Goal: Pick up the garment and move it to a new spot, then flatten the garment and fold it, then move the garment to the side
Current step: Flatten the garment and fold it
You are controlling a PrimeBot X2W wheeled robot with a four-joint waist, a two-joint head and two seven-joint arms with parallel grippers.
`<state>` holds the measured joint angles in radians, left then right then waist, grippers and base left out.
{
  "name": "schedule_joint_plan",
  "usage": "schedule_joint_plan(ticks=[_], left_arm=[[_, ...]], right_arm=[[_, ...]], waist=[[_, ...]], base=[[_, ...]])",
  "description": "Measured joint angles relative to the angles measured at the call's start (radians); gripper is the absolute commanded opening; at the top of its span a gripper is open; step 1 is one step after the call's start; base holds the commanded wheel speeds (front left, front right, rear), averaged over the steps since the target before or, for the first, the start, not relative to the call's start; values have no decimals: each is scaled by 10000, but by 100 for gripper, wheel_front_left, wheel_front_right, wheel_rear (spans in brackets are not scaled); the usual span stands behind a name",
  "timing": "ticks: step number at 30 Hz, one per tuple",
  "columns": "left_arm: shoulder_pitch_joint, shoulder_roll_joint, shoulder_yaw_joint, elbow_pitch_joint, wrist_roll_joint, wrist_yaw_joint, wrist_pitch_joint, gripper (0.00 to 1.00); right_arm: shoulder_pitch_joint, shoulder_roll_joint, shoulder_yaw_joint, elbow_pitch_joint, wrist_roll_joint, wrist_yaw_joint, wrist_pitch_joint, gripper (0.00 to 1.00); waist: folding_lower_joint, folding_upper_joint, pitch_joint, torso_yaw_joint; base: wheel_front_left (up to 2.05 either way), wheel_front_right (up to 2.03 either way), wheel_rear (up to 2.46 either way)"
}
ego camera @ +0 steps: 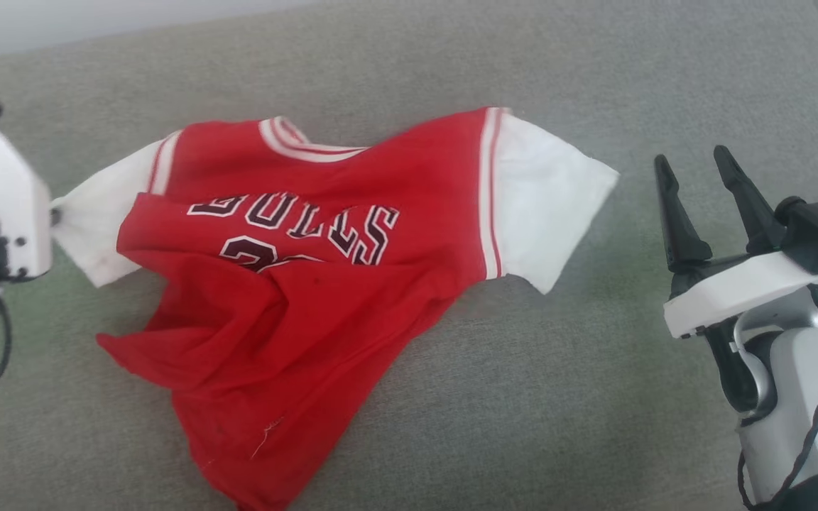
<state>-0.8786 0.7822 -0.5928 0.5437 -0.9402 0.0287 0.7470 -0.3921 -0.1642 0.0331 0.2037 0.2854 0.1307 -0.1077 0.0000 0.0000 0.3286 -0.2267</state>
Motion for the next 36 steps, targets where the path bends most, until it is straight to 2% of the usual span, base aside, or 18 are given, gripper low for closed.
schedule_joint_plan(ticks=[10, 15, 16, 18, 19, 20, 28, 36], left_arm=[[2220, 1104, 596, -771, -504, 978, -759, 0], [2938, 1103, 865, -853, -968, 1068, -1085, 0], [3046, 1024, 911, -872, -1091, 1064, -1174, 8], [3176, 888, 941, -899, -1172, 1064, -1254, 44], [3217, 865, 928, -922, -1170, 1066, -1304, 85], [3219, 842, 938, -959, -1166, 1064, -1367, 100], [2438, 639, 779, -1187, -1009, 1012, -1068, 100], [1360, 10, 159, -301, -669, 529, -410, 100]], right_arm=[[413, -115, -196, -184, -2, 0, 372, 100], [533, -171, -284, -324, -4, 0, 499, 100], [575, -173, -288, -337, -4, 0, 550, 100], [622, -182, -288, -351, -2, 0, 627, 100], [627, -203, -291, -353, 4, 0, 658, 100], [639, -226, -293, -353, 19, 0, 708, 100], [607, -418, -272, -313, 21, 0, 988, 100], [350, -610, -65, -311, 52, 0, 1099, 100]], waist=[[0, 0, -503, 522], [0, 0, -670, 696], [0, 0, -711, 738], [0, 0, -803, 824], [0, 0, -845, 871], [0, 0, -888, 920], [0, 0, -1114, 1280], [0, 0, -969, 1357]], base=[[0, 0, 0], [0, 0, 0], [0, 0, 0], [0, 0, 0], [0, 0, 0], [0, 0, 0], [0, 0, 0], [0, 0, 0]])
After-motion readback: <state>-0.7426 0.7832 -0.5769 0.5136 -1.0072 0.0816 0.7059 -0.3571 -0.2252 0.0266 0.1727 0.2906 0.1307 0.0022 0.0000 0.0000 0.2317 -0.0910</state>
